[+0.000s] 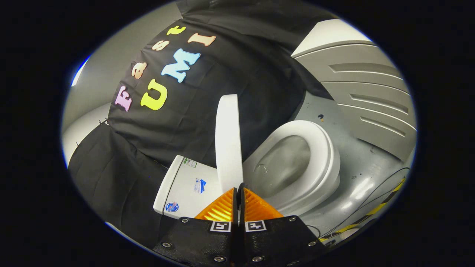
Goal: Open the toilet lid.
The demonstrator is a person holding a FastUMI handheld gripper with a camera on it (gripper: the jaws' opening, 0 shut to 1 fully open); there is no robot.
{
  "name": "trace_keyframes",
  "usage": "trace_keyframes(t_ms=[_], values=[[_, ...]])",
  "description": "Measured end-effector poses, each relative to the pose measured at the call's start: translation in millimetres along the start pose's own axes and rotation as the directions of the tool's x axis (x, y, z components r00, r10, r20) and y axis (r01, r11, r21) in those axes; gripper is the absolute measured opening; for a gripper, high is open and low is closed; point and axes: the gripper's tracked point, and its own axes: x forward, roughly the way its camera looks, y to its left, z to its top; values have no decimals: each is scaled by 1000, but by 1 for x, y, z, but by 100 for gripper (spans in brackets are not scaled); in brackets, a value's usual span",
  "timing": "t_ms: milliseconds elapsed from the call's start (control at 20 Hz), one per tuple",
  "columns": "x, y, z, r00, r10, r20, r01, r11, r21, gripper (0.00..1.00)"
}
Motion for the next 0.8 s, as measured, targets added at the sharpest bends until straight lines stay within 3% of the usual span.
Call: trace_keyframes(t_ms=[200,800], values=[[0,11,1,1000,-6,10,7,998,-57,0],[6,73,-7,997,74,-6,-74,971,-229,0]])
